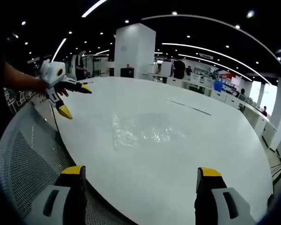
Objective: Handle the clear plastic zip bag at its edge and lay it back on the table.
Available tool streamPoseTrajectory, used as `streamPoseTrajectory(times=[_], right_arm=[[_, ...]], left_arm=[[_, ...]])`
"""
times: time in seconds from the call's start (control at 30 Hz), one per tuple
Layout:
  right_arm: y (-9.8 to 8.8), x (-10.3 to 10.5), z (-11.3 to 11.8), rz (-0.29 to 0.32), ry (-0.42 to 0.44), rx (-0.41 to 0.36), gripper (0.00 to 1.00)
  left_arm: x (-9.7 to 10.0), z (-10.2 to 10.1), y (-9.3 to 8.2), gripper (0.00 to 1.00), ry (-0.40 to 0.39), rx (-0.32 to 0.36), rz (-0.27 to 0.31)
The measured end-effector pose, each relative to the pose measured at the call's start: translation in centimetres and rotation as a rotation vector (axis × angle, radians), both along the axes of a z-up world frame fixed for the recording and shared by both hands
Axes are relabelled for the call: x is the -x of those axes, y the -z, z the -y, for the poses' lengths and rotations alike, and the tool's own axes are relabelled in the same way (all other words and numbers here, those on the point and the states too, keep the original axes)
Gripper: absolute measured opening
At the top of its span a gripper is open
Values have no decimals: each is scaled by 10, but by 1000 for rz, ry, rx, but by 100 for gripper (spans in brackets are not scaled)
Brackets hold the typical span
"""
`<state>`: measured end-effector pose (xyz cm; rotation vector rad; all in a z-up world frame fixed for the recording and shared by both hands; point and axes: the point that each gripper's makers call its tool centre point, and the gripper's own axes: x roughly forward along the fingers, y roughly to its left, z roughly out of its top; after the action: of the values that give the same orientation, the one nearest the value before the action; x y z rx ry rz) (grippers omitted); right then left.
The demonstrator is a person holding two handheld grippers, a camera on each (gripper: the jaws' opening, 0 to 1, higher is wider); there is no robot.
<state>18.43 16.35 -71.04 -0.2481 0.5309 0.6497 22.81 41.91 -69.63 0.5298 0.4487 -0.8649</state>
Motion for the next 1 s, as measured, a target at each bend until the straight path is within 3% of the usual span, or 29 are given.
streamPoseTrajectory(times=[1.0], right_arm=[[2, -1, 3, -9, 10, 7, 97]], left_arm=[[-46, 15, 10, 64, 211, -162, 57]])
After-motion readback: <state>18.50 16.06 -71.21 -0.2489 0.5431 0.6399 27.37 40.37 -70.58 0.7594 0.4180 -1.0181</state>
